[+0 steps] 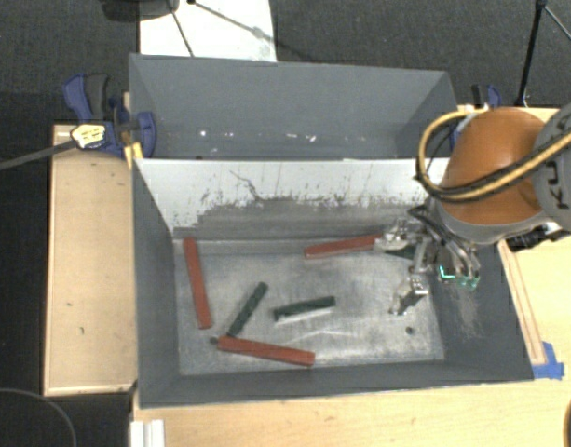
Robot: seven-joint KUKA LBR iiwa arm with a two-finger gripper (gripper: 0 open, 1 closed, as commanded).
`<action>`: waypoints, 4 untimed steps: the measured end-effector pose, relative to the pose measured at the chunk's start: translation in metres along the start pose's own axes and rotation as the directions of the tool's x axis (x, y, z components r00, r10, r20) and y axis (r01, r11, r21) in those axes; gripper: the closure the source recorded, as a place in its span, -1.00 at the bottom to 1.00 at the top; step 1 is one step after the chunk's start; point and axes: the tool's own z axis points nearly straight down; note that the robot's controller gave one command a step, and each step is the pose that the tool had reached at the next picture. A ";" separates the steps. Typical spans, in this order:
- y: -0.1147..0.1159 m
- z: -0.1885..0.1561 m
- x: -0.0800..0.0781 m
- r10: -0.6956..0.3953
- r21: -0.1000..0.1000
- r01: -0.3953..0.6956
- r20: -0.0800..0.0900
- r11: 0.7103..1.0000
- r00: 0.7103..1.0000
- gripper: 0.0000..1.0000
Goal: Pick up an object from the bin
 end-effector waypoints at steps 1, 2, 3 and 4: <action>0.000 -0.004 -0.002 -0.002 0.001 0.002 0.008 1.000 1.000 -1.00; 0.004 0.002 -0.002 -0.017 0.003 0.017 0.014 1.000 1.000 -1.00; 0.092 0.081 0.040 0.037 -0.003 -0.037 0.015 0.999 0.999 1.00; 0.092 0.081 0.040 0.036 -0.003 -0.036 0.015 0.999 0.999 1.00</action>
Offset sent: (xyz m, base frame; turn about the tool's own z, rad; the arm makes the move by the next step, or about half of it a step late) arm -0.0088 0.0453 -0.0773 -0.1769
